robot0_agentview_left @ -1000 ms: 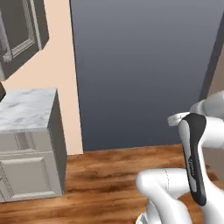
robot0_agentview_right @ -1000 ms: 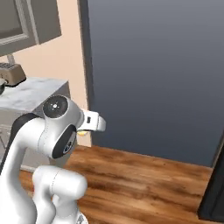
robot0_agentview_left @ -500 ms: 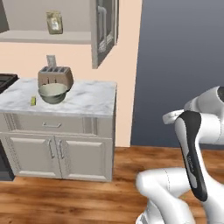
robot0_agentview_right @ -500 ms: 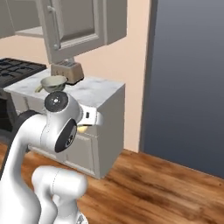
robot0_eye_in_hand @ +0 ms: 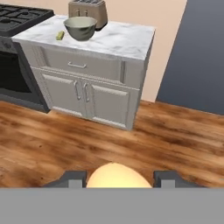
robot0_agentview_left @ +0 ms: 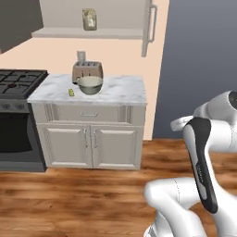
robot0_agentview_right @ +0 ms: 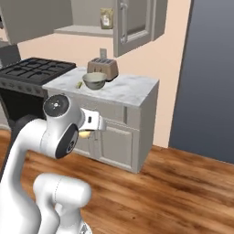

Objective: Pick the egg and butter from the fridge and place them by the bowl for mixing.

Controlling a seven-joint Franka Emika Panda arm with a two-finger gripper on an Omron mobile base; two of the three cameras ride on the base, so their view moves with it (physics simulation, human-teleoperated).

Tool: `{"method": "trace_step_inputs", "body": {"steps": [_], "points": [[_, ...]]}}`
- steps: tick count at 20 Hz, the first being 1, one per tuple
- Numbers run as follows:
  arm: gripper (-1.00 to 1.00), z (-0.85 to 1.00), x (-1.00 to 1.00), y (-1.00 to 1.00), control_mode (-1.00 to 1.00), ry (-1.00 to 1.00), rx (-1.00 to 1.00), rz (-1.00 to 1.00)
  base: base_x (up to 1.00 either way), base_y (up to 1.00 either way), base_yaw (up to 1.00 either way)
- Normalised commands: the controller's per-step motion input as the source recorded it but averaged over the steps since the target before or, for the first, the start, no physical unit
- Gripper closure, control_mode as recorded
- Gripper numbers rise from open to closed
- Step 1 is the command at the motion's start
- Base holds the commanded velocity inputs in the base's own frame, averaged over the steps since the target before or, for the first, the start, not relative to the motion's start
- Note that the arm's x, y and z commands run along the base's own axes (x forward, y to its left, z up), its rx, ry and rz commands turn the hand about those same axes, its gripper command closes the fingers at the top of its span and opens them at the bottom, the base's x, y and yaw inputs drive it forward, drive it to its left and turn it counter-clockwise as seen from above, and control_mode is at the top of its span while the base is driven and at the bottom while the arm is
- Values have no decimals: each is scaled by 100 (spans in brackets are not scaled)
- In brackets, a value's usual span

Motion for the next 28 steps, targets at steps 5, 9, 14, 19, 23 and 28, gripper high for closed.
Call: {"method": "trace_step_inputs", "body": {"steps": [5,9,14,19,23,28], "points": [[100,0,0,0,100,0,0,0,44,100,-13],[100,0,0,0,100,0,0,0,100,100,-10],[100,0,0,0,100,0,0,0,100,61,-11],[100,0,0,0,100,0,0,0,100,29,-3],[100,0,0,0,100,0,0,0,100,37,0],[100,0,0,0,100,0,0,0,95,55,0]]}}
